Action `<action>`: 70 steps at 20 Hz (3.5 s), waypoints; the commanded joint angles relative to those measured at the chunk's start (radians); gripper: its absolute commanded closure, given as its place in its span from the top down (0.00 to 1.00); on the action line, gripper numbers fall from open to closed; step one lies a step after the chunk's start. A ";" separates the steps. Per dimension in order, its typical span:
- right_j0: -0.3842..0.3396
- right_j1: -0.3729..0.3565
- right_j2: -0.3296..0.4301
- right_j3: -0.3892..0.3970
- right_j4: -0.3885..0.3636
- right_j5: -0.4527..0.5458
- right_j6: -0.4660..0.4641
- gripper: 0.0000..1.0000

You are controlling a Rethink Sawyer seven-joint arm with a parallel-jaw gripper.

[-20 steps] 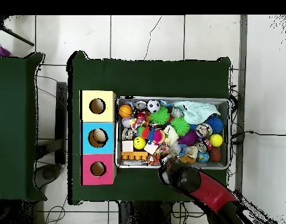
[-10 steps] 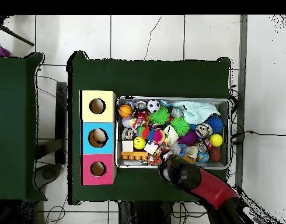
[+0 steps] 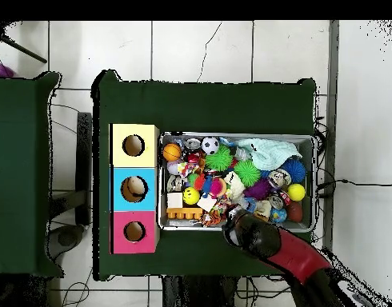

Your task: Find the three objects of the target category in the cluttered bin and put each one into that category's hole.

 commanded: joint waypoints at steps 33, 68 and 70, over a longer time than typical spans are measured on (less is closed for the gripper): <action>-0.078 0.028 0.137 -0.122 -0.138 0.019 -0.028 0.00; 0.249 -0.475 -0.045 0.149 0.068 0.279 0.174 0.00; 0.268 -0.484 -0.055 0.153 0.086 0.285 0.182 0.00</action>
